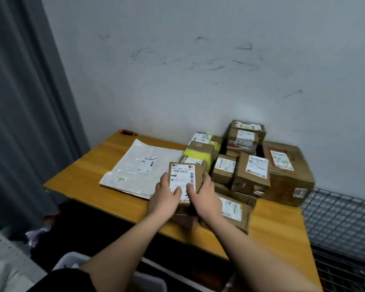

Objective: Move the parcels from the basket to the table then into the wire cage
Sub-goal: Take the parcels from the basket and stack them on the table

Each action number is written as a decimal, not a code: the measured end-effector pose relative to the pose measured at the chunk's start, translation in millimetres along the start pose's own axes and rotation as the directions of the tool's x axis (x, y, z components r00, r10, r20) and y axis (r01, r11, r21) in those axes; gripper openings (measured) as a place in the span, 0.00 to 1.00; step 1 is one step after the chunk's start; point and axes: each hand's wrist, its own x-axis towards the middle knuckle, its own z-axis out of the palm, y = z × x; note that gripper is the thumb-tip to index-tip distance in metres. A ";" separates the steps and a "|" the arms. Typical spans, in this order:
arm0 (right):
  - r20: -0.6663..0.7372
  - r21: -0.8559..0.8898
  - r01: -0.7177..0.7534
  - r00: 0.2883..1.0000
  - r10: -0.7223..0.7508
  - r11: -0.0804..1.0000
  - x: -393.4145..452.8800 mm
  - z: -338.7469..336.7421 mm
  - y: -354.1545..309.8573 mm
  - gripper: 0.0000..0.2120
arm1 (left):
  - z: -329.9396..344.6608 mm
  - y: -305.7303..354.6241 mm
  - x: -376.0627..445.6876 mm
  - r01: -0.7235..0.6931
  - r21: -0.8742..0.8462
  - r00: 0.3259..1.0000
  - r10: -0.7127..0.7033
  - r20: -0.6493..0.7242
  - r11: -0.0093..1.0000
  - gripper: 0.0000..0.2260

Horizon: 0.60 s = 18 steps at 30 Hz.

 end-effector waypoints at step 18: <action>0.142 0.059 -0.225 0.966 0.215 0.973 25.5 -49.2 119.6 0.35 | 112.0 67.9 10.6 0.091 -0.041 0.973 -0.080 0.216 0.995 0.25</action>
